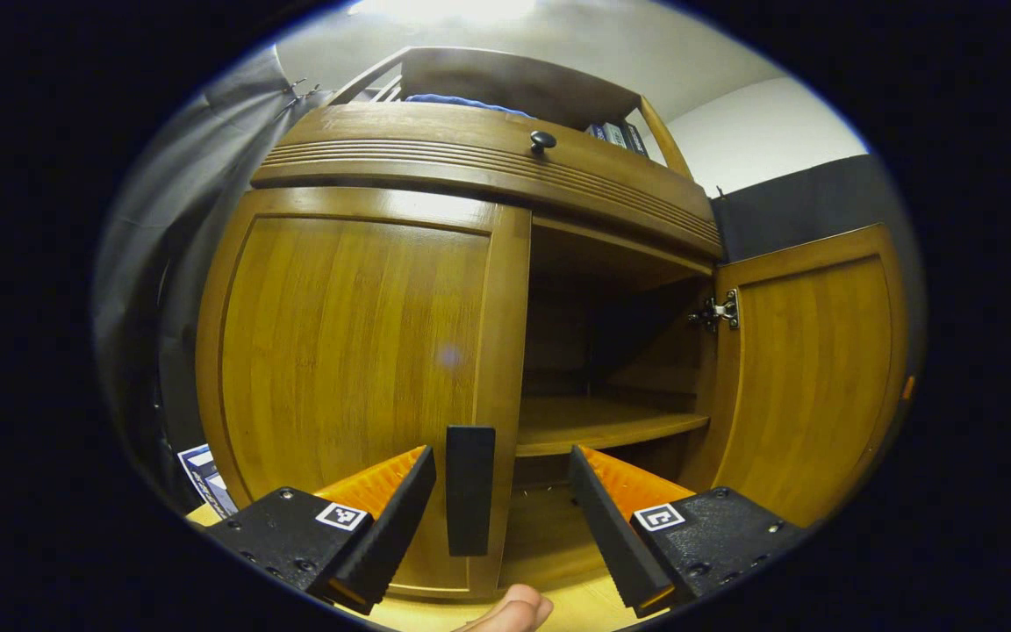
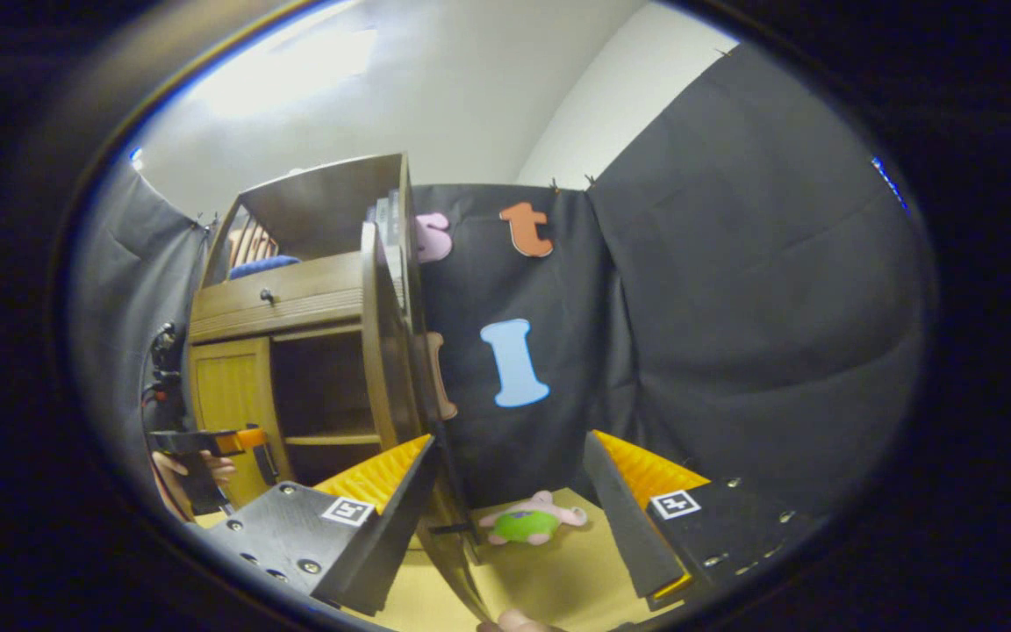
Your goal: Open the right door of the double-door shoe cabinet with the right hand, and open the left door with the left hand.
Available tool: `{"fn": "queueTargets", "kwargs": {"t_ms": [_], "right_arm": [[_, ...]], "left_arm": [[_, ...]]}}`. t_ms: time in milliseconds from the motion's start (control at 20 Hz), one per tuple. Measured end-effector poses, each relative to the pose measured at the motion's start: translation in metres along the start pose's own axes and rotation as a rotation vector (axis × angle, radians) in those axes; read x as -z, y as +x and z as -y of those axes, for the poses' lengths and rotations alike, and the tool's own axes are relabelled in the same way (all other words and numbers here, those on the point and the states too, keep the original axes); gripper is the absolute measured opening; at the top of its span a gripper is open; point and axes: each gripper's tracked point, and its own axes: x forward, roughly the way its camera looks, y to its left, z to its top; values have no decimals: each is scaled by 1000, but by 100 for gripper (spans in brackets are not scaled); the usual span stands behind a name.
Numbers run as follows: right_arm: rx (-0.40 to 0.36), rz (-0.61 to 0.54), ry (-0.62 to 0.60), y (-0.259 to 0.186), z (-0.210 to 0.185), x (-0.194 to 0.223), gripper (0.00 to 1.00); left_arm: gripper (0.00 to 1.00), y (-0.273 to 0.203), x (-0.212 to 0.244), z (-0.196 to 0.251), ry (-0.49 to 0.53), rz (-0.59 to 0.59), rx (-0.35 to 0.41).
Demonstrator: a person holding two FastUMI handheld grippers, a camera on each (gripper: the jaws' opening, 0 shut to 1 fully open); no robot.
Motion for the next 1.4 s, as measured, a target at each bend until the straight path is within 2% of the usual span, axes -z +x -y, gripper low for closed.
{"fn": "queueTargets", "kwargs": {"t_ms": [100,300,350,550,650,850,1050,1400], "right_arm": [[-40,32,-6,-8,-22,-9,98],[-18,56,-41,-12,-39,-12,100],[-15,66,-49,-11,-44,-11,100],[-66,17,-77,-11,-72,12,98],[-71,-15,-92,-8,-79,21,99],[-72,-85,-109,-5,-87,38,99],[-76,-92,-119,-8,-92,32,99],[-83,-98,-108,-17,-103,27,99]], "left_arm": [[89,8,6,-8,15,6,-30],[79,27,24,-15,67,-15,-54],[69,30,30,-21,90,-31,-78],[32,31,33,-24,81,-49,-61],[33,30,28,-22,55,-24,-40],[33,5,28,-20,38,-62,-36],[32,-22,26,-20,33,-80,-13],[30,-66,20,-21,36,-123,98]]}}
